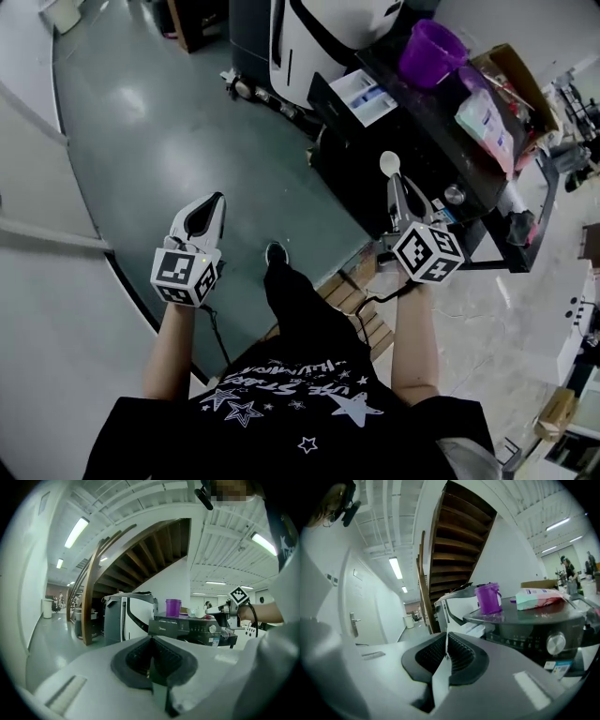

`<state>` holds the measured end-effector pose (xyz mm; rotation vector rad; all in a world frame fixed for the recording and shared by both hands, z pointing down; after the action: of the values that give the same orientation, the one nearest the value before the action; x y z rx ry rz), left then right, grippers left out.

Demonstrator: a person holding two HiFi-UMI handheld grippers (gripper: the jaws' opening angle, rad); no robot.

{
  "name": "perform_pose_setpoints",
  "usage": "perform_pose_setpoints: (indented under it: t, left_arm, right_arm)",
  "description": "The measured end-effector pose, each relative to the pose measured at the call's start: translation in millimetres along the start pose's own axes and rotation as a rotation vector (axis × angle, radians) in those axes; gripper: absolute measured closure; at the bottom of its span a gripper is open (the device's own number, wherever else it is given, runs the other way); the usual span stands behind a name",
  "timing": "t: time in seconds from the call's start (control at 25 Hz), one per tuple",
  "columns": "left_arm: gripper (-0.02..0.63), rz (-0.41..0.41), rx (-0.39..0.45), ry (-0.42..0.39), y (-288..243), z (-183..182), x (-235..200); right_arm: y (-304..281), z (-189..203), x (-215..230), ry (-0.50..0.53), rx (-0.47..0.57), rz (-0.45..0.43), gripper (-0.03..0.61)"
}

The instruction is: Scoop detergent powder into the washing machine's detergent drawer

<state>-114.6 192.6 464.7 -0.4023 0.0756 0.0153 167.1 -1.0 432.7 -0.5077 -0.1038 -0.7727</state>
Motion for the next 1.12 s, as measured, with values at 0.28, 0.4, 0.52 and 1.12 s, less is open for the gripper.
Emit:
perform_pose_setpoints:
  t: [0.28,0.4,0.52,1.12]
  left_arm:
    - [0.614,0.113,0.002,-0.035,-152.5,-127.8,-21.5]
    - [0.614,0.164,0.009,-0.059,-187.0,-164.2,-18.9]
    - [0.614,0.188,0.001,-0.079,-212.4,-186.4,-23.8]
    - [0.614,0.385,0.021,-0.182,-350.9,-273.6,-34.6]
  right_arm:
    - [-73.2,-100.8,71.9,-0.071,0.019,0.095,0.541]
    - [-86.0,-130.2,88.5,-0.088,0.038,0.125,0.541]
    - [-93.0,-156.1,99.2,-0.098,0.067,0.147,0.541]
    - [-127.3,-270.0,150.5,-0.002,0.182,0.303,0.541]
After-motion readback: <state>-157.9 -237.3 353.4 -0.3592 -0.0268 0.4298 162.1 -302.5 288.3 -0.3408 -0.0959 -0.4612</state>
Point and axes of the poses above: the fingertips, and each gripper's own axes: y backward along the fingers, x to its right, z out of its underside, the point moved 2 cm from there along y, backward along the fingers, and after that the axes turned 11 degrees about -x, right-handed, at the moved point
